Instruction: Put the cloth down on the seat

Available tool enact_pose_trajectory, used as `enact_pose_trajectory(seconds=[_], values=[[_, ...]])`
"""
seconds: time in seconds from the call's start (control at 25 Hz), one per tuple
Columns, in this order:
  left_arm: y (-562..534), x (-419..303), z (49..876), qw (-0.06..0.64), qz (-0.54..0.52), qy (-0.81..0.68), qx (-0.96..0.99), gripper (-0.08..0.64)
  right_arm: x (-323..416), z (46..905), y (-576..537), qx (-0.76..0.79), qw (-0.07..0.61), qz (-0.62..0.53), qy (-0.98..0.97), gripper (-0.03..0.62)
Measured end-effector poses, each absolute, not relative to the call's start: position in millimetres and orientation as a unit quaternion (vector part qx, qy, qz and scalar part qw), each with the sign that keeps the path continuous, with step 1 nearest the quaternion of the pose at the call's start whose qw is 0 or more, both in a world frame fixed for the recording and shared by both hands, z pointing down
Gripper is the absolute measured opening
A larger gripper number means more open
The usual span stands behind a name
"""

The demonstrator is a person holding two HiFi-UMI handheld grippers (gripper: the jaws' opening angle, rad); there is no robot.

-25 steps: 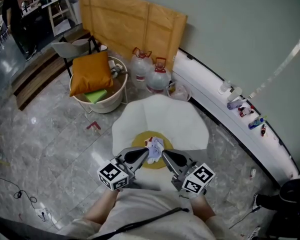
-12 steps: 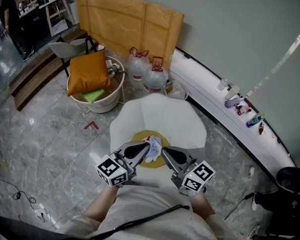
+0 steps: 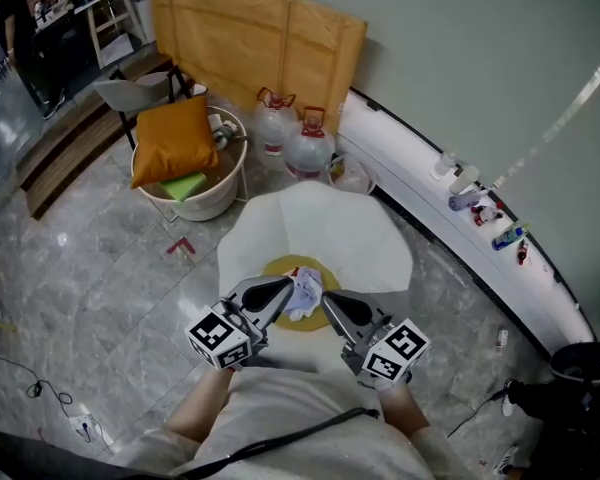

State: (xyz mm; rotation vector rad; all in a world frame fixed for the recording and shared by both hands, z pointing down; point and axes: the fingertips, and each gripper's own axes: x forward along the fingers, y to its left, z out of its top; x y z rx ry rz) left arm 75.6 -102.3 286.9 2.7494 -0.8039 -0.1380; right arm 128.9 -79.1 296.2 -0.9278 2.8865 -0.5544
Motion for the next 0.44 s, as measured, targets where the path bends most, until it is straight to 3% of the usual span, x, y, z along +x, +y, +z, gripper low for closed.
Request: enact_pose_trajectory(seconds=[0.44], values=[[-112.5,74.3,296.5,0.142,-0.049,-0.277,0.949,0.014,132.4,304.1,-88.5,-0.303,0.031,-0.194,0.933,0.017]])
